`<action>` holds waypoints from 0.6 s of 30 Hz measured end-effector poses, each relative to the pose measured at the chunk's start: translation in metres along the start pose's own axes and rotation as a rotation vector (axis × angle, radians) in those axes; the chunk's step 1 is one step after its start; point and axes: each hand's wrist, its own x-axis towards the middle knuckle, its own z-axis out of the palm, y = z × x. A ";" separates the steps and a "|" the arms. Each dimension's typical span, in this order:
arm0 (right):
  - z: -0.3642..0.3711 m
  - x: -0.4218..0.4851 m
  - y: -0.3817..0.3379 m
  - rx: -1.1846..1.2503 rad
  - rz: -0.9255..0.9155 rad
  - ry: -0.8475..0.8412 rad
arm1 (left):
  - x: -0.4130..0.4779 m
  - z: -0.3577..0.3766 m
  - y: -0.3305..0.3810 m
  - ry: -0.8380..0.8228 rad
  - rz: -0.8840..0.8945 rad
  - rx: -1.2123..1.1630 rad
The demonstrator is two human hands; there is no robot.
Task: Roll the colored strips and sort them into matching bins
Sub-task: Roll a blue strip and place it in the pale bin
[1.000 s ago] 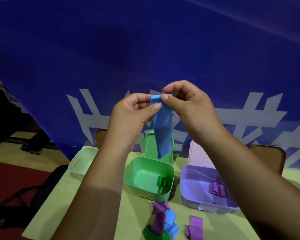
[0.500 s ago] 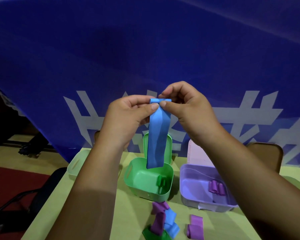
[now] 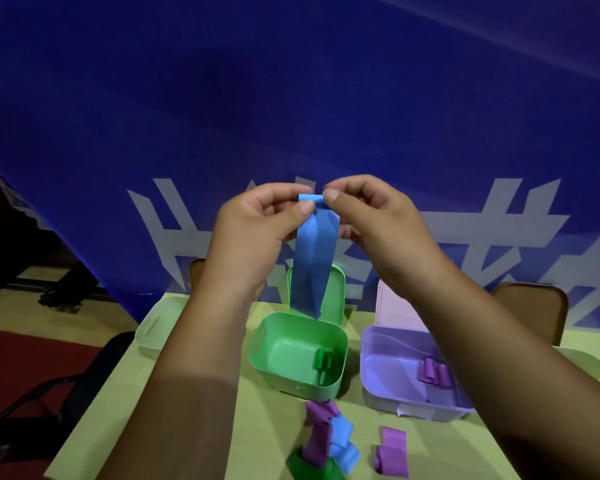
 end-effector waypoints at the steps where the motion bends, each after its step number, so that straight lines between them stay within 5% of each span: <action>1: 0.000 0.000 0.001 -0.006 0.012 0.000 | 0.000 0.000 0.001 -0.002 0.003 -0.005; 18: -0.007 0.000 0.008 -0.047 -0.045 -0.005 | -0.005 0.005 0.001 -0.002 -0.089 -0.142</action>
